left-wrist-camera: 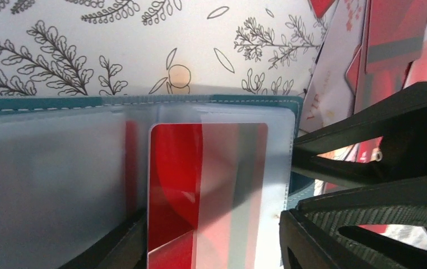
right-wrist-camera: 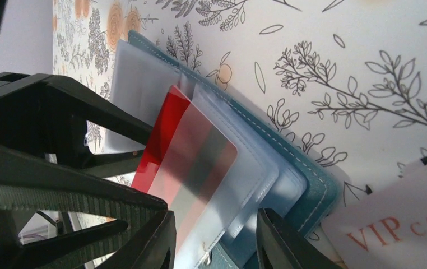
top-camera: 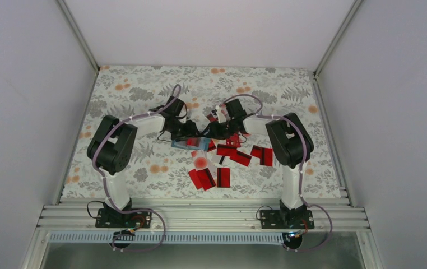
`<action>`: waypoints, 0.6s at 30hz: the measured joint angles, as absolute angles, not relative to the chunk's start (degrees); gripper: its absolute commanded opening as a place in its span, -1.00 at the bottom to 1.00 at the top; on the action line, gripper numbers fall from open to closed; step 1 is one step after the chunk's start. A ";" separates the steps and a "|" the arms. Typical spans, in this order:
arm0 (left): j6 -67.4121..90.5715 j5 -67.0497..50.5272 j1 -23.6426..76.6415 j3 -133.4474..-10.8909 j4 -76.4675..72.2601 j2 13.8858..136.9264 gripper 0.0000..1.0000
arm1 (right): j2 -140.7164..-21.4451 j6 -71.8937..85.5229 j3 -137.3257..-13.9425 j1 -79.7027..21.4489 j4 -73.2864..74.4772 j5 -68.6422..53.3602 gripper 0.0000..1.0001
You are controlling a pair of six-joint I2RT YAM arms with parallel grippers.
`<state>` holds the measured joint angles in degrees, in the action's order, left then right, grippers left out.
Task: Put the credit cards into the card holder
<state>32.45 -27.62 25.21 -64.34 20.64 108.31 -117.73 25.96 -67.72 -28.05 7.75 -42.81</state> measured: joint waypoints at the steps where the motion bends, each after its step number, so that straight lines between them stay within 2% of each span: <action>1: 32.32 -26.68 25.58 -64.75 21.63 108.31 0.22 | -117.62 25.96 -67.55 -28.05 7.75 -42.83 -0.25; 7: 31.48 -21.80 27.77 -67.81 27.20 108.31 0.33 | -117.16 26.48 -66.85 -27.99 8.23 -42.37 -0.25; 18: 30.15 -14.22 33.06 -73.17 35.77 110.83 0.34 | -117.16 27.62 -66.85 -27.97 8.12 -42.44 -0.26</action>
<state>30.15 -14.22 33.06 -73.17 35.77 110.83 -117.16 27.62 -66.85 -27.97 8.12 -42.44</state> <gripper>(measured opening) 0.673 0.373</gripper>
